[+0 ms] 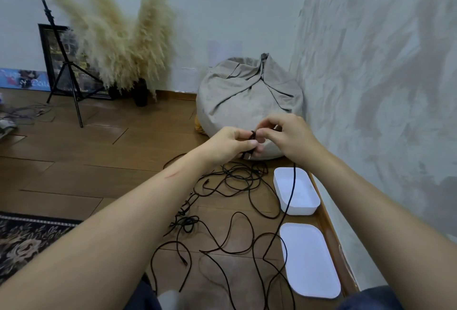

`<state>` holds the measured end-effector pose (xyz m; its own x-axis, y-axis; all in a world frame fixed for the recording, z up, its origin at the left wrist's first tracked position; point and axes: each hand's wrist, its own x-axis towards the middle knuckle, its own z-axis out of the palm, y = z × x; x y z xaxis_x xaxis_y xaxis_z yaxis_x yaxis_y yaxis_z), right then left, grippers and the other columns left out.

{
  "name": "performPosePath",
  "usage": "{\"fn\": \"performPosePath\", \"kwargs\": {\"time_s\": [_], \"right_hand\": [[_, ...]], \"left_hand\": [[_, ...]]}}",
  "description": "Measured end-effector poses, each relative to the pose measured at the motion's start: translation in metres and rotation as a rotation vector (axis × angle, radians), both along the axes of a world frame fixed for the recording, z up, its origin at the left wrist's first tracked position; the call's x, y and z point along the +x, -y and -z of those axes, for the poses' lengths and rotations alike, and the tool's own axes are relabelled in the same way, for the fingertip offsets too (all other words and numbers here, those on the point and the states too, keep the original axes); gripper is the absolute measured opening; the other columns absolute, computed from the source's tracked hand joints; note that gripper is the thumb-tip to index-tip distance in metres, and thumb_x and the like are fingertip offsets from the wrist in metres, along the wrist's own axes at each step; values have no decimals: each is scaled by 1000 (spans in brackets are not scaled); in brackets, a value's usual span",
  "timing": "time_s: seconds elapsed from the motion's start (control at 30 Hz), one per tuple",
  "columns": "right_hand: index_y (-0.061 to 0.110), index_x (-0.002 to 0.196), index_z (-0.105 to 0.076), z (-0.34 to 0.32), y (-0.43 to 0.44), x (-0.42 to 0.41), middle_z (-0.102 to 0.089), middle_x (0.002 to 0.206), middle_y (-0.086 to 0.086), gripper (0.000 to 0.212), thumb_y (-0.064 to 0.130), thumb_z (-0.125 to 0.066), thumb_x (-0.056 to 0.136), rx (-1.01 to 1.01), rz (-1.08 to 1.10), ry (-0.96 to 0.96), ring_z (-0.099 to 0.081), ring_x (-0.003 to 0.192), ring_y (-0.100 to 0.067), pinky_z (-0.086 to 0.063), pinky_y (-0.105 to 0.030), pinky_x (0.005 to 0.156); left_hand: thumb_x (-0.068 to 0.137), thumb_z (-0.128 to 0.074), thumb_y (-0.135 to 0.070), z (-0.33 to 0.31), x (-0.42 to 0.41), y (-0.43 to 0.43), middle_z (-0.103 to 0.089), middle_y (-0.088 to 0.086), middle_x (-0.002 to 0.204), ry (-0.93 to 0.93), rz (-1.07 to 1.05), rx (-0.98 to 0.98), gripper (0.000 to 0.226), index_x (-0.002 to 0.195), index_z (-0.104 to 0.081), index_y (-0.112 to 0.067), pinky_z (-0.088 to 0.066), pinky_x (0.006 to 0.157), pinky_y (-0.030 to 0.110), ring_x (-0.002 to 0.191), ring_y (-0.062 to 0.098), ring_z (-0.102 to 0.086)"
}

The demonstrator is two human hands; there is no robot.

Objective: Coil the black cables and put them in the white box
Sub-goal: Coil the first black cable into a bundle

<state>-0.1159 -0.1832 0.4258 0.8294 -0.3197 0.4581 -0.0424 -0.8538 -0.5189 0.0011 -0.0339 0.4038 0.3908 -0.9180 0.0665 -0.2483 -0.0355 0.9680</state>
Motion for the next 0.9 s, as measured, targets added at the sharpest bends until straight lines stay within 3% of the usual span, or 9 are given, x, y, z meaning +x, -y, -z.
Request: {"fn": "performPosePath", "kwargs": {"time_s": [0.07,0.17,0.33,0.47,0.53,0.6,0.7,0.8,0.9], "right_hand": [[17,94,-77,-1,1,-1,-70,80,13,13,15,-64,94,-11,-19,-34,-59,76,0,-43,-24,74],[17,100,-76,0,4,-2,-72,92,7,15,15,-62,96,-5,-15,-28,-63,90,-9,-49,-32,84],[25,86,-69,0,7,-3,-65,76,-2,6,26,-74,89,165,9,119,-51,66,-9,-42,-27,66],[18,94,-72,2,3,0,-65,79,-7,9,12,-65,95,314,-66,140,-56,72,-19,-46,-33,67],[11,104,-69,2,-4,2,-63,75,-2,21,-2,-55,98,508,-108,143,-56,63,-17,-43,-25,56],[7,102,-67,9,-11,3,-61,66,6,29,-11,-45,98,578,-123,74,-52,53,-3,-40,-20,52],[18,91,-64,20,-23,5,-64,75,-4,25,7,-45,105,480,-151,-157,-49,56,-9,-40,-23,53],[9,106,-67,18,-30,9,-62,71,-4,24,14,-43,107,408,-193,-260,-47,52,-6,-37,-17,50],[-4,108,-69,8,-31,7,-52,63,-3,28,15,-49,104,289,-204,-288,-40,46,-1,-32,-14,48]], "left_hand": [[105,-48,-2,2,0,0,-70,7,98,-22,9,-19,28,128,-60,10,-54,77,17,84,8,-70],[106,-46,-2,-1,-2,0,-69,11,103,-26,44,-3,28,127,-60,9,-52,71,13,82,5,-70],[106,-46,-6,-10,-2,-4,-72,8,107,-152,146,28,26,124,-64,0,-54,81,17,95,11,-71],[105,-48,-7,-19,-6,-5,-73,9,113,-282,186,-30,28,127,-64,-2,-57,96,28,102,15,-70],[105,-49,-8,-24,-9,-2,-73,9,113,-337,167,-107,28,127,-65,-3,-54,101,31,101,15,-70],[105,-47,-7,-28,-12,2,-74,7,111,-424,123,-207,26,124,-65,-4,-54,100,29,100,15,-71],[105,-47,-4,-26,-13,10,-75,6,110,-512,-33,-378,23,121,-64,-2,-57,94,24,100,13,-71],[105,-49,-3,-19,-9,14,-73,8,111,-433,-255,-448,23,123,-63,0,-55,93,25,105,17,-69],[104,-54,-7,-10,-1,16,-75,4,109,-171,-430,-428,17,115,-67,-10,-57,88,23,109,16,-70]]}}
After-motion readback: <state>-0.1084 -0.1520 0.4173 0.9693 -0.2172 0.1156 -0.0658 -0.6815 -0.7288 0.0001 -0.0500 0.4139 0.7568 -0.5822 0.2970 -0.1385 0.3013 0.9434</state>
